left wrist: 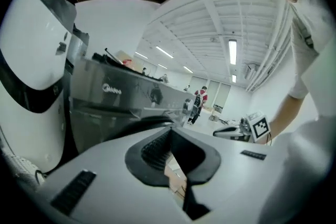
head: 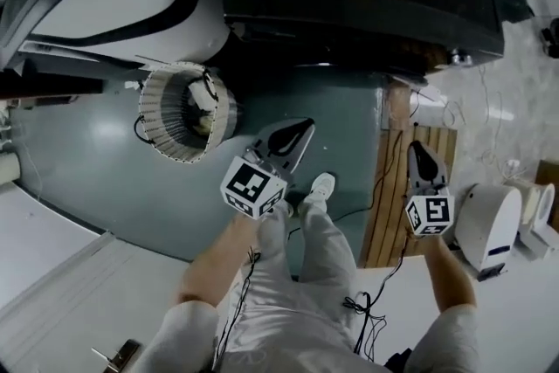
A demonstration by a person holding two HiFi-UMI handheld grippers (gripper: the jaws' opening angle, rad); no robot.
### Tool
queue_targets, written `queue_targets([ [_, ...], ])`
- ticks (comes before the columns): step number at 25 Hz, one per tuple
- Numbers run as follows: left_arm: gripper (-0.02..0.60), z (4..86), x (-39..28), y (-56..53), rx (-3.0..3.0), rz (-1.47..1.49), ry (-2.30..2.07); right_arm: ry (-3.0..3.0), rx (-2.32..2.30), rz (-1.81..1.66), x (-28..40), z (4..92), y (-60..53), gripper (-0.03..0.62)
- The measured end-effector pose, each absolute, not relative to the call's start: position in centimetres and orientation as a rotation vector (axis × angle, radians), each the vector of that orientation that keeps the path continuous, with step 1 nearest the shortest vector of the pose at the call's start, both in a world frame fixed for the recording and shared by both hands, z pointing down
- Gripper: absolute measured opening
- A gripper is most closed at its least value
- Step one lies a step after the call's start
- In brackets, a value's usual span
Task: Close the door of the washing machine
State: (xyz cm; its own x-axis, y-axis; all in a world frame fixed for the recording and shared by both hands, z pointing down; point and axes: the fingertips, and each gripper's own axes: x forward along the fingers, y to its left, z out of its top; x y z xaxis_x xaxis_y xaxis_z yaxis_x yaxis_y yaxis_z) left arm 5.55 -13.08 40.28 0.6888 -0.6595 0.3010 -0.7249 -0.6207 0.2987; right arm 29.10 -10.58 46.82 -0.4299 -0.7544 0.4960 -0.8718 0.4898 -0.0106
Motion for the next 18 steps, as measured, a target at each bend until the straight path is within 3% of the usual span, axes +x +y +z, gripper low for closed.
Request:
queue_targets([
  [18, 0.003, 8.1, -8.4, -6.9, 2.622, -0.095, -1.540, -2.631, 1.467, 0.000, 19.8, 9.8, -9.7, 0.012],
])
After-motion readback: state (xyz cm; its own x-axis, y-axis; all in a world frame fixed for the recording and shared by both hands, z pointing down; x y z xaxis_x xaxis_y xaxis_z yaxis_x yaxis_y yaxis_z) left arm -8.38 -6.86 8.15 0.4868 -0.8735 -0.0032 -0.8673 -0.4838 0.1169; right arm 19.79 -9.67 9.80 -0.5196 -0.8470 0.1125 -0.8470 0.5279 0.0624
